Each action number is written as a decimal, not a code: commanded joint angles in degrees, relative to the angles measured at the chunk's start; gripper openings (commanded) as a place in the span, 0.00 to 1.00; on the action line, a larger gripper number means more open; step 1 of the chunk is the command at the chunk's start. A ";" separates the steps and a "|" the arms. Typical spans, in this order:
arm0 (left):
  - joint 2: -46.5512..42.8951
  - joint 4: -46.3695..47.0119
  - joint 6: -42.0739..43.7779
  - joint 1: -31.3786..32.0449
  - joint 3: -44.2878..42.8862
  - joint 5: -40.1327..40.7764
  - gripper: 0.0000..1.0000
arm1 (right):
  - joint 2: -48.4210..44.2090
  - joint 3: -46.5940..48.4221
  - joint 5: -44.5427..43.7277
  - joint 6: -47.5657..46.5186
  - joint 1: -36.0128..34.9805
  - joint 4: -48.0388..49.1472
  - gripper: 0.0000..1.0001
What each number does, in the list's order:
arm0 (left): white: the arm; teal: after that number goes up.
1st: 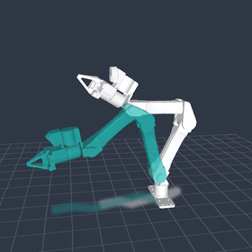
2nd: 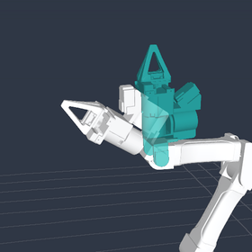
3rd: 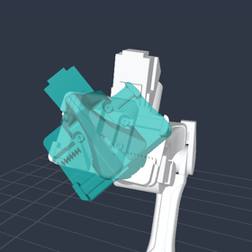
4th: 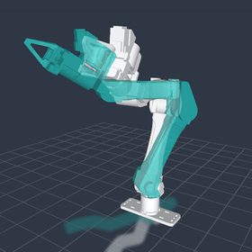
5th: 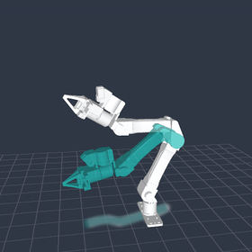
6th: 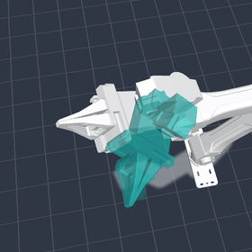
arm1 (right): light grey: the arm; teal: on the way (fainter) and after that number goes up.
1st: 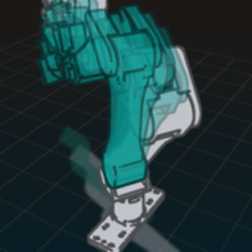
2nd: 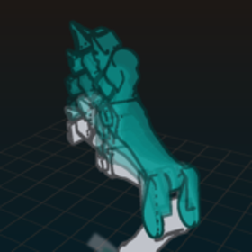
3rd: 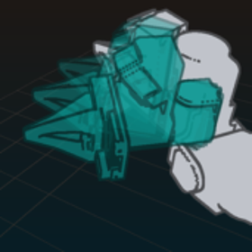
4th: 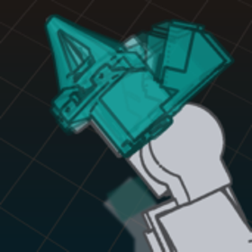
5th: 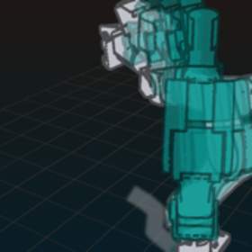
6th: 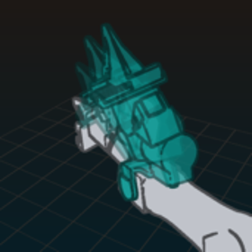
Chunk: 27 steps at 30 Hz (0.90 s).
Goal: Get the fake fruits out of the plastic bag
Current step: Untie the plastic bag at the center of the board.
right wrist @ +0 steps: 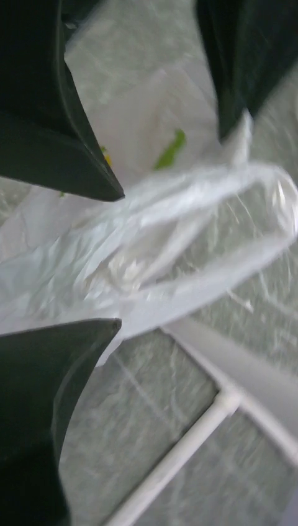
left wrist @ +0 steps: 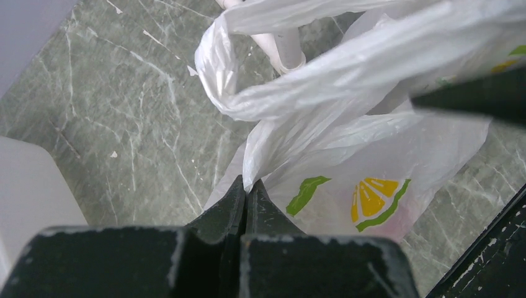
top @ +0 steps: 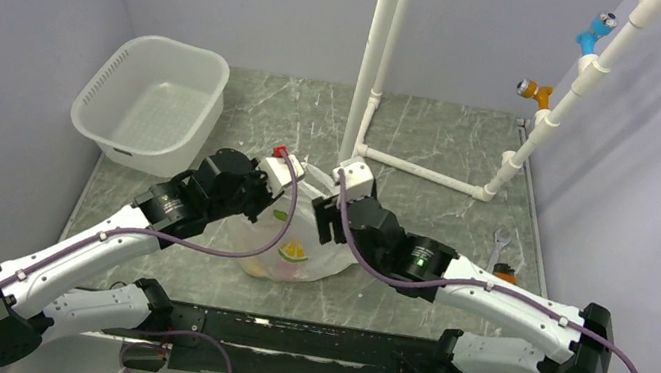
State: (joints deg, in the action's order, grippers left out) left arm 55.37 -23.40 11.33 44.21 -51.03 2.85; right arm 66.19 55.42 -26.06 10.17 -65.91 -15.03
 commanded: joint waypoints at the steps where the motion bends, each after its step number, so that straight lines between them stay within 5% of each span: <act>1: -1.51 1.94 0.38 -0.14 0.46 0.34 0.00 | -5.31 -2.37 -21.93 6.68 0.72 3.57 0.59; 6: -3.66 3.20 0.29 -0.18 1.31 1.77 0.00 | -13.63 -7.29 -16.88 12.57 9.31 1.88 0.38; 10: -5.58 4.33 0.03 -0.14 2.16 4.11 0.00 | -18.87 -11.11 -3.47 18.68 20.21 -1.63 0.00; 15: -8.69 6.11 -0.59 -0.23 3.55 7.97 0.00 | -26.78 -19.69 13.99 23.38 22.75 4.69 0.00; 18: -10.04 6.89 -0.52 -0.12 4.29 7.23 0.01 | -28.37 -22.66 16.79 26.87 22.76 7.77 0.00; 21: -9.96 6.04 -0.52 -0.14 4.07 2.42 0.17 | -25.21 -22.10 19.41 25.98 22.77 8.33 0.00; 25: -8.88 5.75 -0.78 -0.22 2.97 1.55 0.76 | -21.37 -20.28 24.60 22.87 22.74 8.52 0.00; 27: -8.30 6.22 -0.51 -0.19 2.29 0.17 0.95 | -20.48 -20.26 25.75 21.86 22.76 9.18 0.00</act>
State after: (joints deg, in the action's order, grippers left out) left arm 46.46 -19.27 10.92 44.23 -46.61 5.65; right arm 44.45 32.86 -6.20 34.06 -43.27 -9.47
